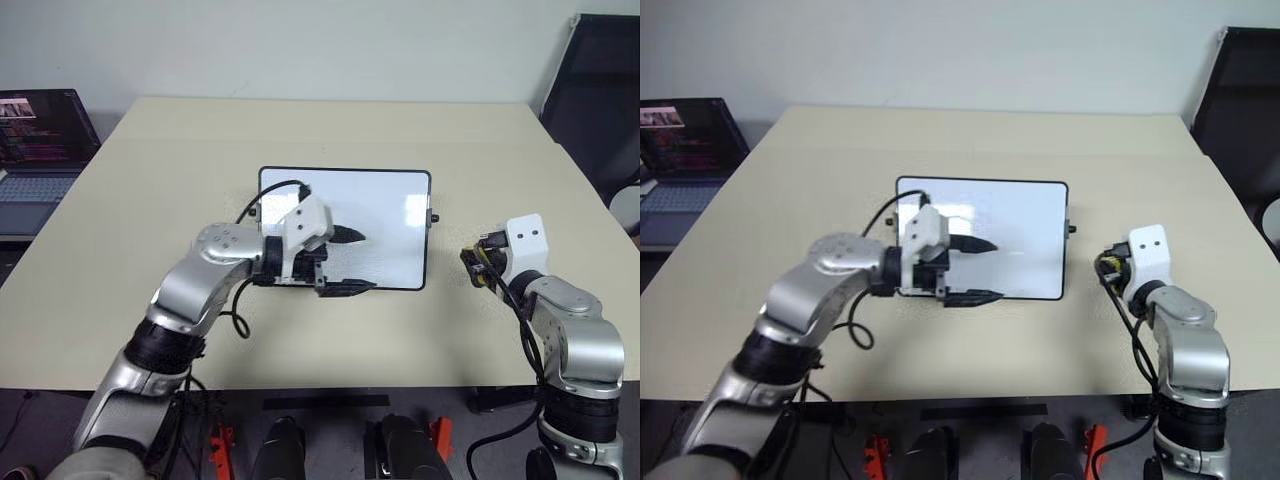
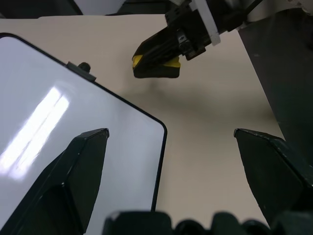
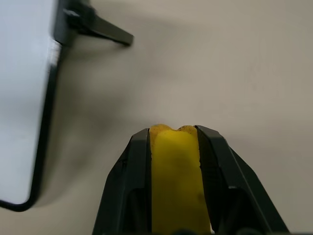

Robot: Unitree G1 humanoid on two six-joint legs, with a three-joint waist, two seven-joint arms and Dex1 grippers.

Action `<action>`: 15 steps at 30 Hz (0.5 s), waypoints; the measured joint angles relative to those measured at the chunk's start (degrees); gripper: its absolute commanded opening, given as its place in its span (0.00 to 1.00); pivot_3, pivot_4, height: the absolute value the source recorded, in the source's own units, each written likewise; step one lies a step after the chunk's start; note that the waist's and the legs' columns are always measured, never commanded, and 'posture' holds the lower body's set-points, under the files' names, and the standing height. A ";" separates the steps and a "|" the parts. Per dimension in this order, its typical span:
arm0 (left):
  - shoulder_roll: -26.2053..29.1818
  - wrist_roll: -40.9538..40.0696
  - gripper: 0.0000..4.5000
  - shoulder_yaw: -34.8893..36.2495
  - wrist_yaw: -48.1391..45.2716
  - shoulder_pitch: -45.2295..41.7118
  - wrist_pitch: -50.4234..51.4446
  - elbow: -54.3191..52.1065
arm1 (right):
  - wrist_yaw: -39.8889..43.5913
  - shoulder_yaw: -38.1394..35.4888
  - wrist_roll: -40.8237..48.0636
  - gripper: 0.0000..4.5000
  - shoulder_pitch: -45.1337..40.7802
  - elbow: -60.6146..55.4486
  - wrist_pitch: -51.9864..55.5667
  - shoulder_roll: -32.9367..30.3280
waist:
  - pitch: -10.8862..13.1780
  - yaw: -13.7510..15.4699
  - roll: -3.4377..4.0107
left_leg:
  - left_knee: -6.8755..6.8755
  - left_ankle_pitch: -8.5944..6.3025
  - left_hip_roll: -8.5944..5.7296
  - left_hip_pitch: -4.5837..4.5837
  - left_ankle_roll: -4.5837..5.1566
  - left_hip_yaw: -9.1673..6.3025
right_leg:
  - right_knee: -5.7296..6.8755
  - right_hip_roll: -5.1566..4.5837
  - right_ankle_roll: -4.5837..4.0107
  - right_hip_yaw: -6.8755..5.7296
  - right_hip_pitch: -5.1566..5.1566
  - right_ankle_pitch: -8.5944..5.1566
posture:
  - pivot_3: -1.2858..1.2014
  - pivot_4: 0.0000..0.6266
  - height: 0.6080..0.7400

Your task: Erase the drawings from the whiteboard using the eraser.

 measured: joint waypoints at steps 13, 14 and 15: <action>-6.93 5.41 1.00 -3.15 -2.80 -3.92 -6.68 8.18 | -6.44 -2.27 3.95 0.43 -4.74 16.18 -7.14 -1.41 | 0.03 -0.18 0.04 | 0.00 0.00 -0.02 -0.02 0.00 -0.02 | 0.03 0.00 0.03 0.00 -0.01 -0.01 | 0.52 0.24 1.00; -7.14 5.50 1.00 -3.15 -2.81 -3.94 -6.68 8.18 | -6.55 -2.26 4.49 0.50 -4.86 17.06 -7.88 -1.45 | 0.03 -0.21 0.05 | 0.00 0.00 -0.02 -0.01 0.01 -0.02 | 0.04 0.00 0.03 0.00 -0.01 -0.01 | 0.52 0.24 1.00; -7.27 5.54 1.00 -3.15 -2.86 -3.94 -6.66 8.17 | -6.70 -2.25 5.03 0.58 -4.94 17.83 -8.38 -1.54 | 0.03 -0.22 0.06 | 0.00 0.00 -0.02 -0.01 0.01 -0.02 | 0.04 0.00 0.03 0.00 -0.01 -0.01 | 0.52 0.24 1.00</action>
